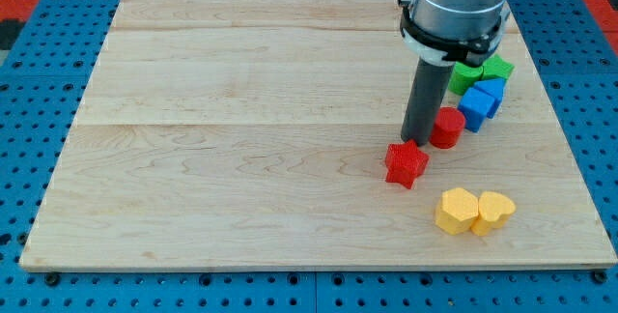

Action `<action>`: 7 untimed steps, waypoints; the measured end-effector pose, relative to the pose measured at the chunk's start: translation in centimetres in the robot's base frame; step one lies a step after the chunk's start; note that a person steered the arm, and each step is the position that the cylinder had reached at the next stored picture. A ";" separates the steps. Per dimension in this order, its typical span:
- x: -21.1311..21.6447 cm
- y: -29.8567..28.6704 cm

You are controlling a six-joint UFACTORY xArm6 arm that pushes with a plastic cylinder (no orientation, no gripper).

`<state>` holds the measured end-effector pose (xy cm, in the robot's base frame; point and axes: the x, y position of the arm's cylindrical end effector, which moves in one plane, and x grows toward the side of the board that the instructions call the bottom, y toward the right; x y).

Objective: Push the red circle towards top left of the board

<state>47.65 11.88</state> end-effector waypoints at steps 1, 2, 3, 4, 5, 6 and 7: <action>2.4 0.9; 5.0 1.2; 5.0 2.1; 1.7 5.3; 1.6 5.4; 1.4 5.4; -2.1 3.4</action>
<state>45.51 15.32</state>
